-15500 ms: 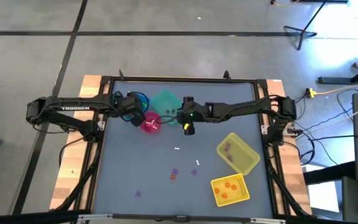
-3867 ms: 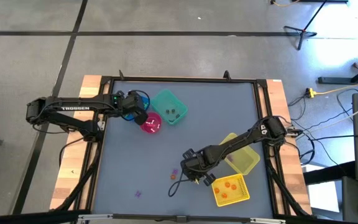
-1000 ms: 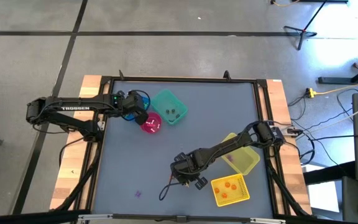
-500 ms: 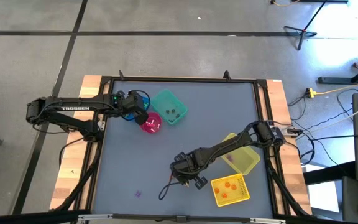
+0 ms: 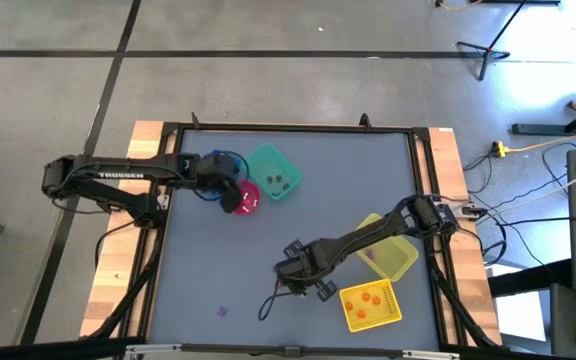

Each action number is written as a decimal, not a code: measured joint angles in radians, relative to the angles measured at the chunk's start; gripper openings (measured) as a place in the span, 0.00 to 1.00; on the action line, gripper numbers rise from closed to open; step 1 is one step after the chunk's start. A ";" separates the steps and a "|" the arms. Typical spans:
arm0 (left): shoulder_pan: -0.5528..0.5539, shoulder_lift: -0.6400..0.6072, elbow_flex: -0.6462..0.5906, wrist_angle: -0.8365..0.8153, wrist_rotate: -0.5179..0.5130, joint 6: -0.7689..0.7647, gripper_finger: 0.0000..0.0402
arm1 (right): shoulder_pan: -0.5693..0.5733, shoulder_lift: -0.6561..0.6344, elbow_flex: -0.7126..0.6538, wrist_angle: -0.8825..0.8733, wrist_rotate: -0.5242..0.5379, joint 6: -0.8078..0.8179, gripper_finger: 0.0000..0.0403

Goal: Sort Halloween decoration
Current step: Put the purple spider toy into the yellow bin

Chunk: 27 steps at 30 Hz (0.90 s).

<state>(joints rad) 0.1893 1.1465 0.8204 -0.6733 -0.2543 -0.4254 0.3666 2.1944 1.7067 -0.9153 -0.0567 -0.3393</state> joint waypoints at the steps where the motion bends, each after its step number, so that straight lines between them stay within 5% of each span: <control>1: -0.017 0.000 0.000 0.034 0.025 0.016 0.33 | 0.001 0.000 0.023 -0.045 0.023 0.004 0.00; 11: -0.251 0.001 0.000 0.381 0.107 0.153 0.33 | 0.001 -0.069 0.100 -0.355 0.099 0.104 0.00; 19: -0.417 0.070 0.000 0.516 0.146 0.141 0.35 | 0.001 -0.211 0.010 -0.366 0.157 0.193 0.00; 27: -0.497 0.258 0.000 0.711 0.155 0.114 0.50 | 0.001 -0.335 -0.122 -0.364 0.222 0.261 0.00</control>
<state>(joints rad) -0.3073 1.4047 0.8204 0.0377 -0.0998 -0.3113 0.3672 1.8596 1.5847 -1.2792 0.1657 -0.0780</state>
